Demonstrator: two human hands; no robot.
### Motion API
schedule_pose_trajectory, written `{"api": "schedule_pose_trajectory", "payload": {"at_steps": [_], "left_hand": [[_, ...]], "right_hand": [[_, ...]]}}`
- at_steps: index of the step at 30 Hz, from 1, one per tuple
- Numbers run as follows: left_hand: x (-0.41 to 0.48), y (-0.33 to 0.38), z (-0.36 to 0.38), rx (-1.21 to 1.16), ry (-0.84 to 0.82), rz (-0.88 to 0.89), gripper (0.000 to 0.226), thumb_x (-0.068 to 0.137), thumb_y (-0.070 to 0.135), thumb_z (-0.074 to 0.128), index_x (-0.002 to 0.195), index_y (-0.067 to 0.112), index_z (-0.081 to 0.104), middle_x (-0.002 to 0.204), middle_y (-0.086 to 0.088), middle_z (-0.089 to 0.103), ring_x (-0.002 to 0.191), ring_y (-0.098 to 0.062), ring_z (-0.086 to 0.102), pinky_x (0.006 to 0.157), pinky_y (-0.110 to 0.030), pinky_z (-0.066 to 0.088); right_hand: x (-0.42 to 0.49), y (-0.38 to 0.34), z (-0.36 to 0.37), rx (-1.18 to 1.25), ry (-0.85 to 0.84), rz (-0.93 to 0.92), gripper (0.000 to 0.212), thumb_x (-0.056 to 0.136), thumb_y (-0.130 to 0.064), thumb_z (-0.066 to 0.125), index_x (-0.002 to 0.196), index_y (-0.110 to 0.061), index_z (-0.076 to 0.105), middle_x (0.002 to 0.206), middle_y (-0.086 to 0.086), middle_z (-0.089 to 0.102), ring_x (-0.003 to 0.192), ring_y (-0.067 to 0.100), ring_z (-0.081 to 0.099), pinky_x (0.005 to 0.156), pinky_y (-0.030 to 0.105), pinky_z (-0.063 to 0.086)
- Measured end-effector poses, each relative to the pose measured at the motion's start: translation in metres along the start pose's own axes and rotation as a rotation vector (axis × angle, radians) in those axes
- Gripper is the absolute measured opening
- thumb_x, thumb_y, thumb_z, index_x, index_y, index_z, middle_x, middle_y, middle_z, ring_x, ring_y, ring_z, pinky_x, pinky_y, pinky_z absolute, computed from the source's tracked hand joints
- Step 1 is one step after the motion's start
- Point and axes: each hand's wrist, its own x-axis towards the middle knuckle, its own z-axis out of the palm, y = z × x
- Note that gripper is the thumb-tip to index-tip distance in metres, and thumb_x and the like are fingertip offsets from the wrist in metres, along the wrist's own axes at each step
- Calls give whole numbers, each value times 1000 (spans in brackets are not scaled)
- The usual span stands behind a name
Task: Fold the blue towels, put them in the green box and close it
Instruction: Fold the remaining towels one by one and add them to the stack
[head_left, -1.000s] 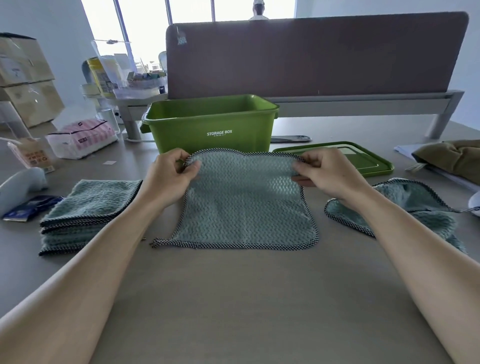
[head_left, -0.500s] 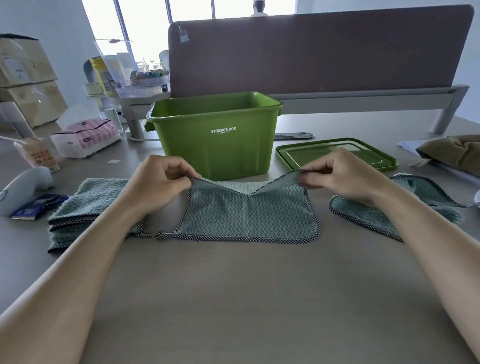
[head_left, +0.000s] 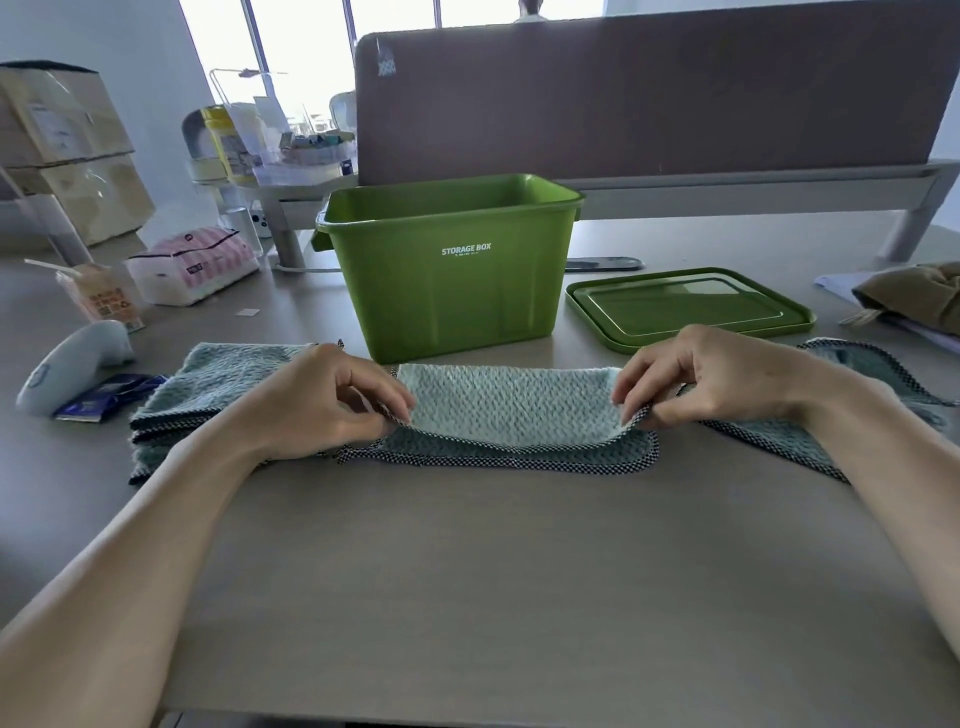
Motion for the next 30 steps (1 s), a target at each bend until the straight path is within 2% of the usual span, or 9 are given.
{"api": "schedule_pose_trajectory", "payload": {"at_steps": [5, 8, 13, 15, 18, 20, 23, 26, 30], "left_hand": [[0, 1, 2, 80, -60, 23, 25, 74, -5, 76, 78, 19, 81, 98, 13, 75, 76, 9, 64, 66, -4, 40], [2, -3, 2, 144, -85, 27, 28, 73, 3, 76, 75, 31, 81, 97, 20, 74, 92, -3, 67, 77, -12, 46], [1, 3, 3, 193, -108, 19, 31, 60, 41, 53, 75, 32, 78, 97, 19, 72, 85, -13, 64, 81, -30, 48], [5, 7, 7, 185, 16, 32, 25, 67, 37, 56, 78, 29, 78, 95, 13, 72, 83, -11, 64, 81, -32, 50], [14, 11, 21, 280, 180, 81, 16, 92, 20, 60, 94, 25, 75, 115, 15, 67, 105, -1, 59, 90, -14, 39], [20, 15, 34, 319, 134, 110, 25, 100, 25, 52, 117, 26, 69, 138, 12, 56, 124, 0, 47, 98, -11, 28], [29, 18, 56, 387, -53, 97, 45, 105, 39, 36, 149, 31, 39, 161, 10, 25, 148, -5, 16, 119, -23, 7], [33, 13, 66, 502, -231, -23, 56, 103, 52, 21, 156, 39, 8, 165, 12, 3, 151, -5, -3, 123, -35, -4], [32, 4, 64, 525, -301, -149, 64, 98, 63, 16, 155, 41, -2, 165, 11, -9, 150, -6, -13, 122, -40, -10]], "right_hand": [[-4, -4, 0, -47, -46, 8, 26, 78, -6, 79, 80, -33, 82, 101, -21, 70, 92, 6, 66, 86, 31, 52], [-2, -4, -1, -148, -102, 9, 18, 77, -19, 82, 82, -36, 81, 103, -25, 68, 99, 4, 63, 95, 44, 46], [-2, -9, 0, -209, -171, 43, 16, 72, -49, 79, 84, -39, 80, 105, -30, 64, 106, -8, 58, 97, 22, 38], [-2, -12, 1, -175, -109, 57, 31, 69, -60, 71, 86, -35, 80, 104, -26, 66, 105, -8, 57, 92, 18, 37], [6, -15, 8, -223, 128, 32, 42, 71, -63, 65, 97, -33, 77, 107, -20, 64, 103, -4, 56, 95, 27, 42], [15, -18, 19, -261, 218, 17, 48, 80, -57, 63, 118, -29, 69, 122, -11, 61, 112, 2, 54, 103, 30, 39], [25, -21, 39, -322, 93, 27, 76, 85, -63, 48, 149, -24, 39, 156, -3, 35, 141, 10, 33, 116, 29, 23], [31, -16, 54, -426, -84, 103, 98, 78, -79, 28, 158, -28, 5, 167, -5, -2, 152, 12, 2, 125, 42, 8], [30, -8, 59, -483, -221, 231, 96, 75, -82, 11, 155, -35, -12, 165, -7, -17, 150, 10, -18, 123, 41, -8]]}}
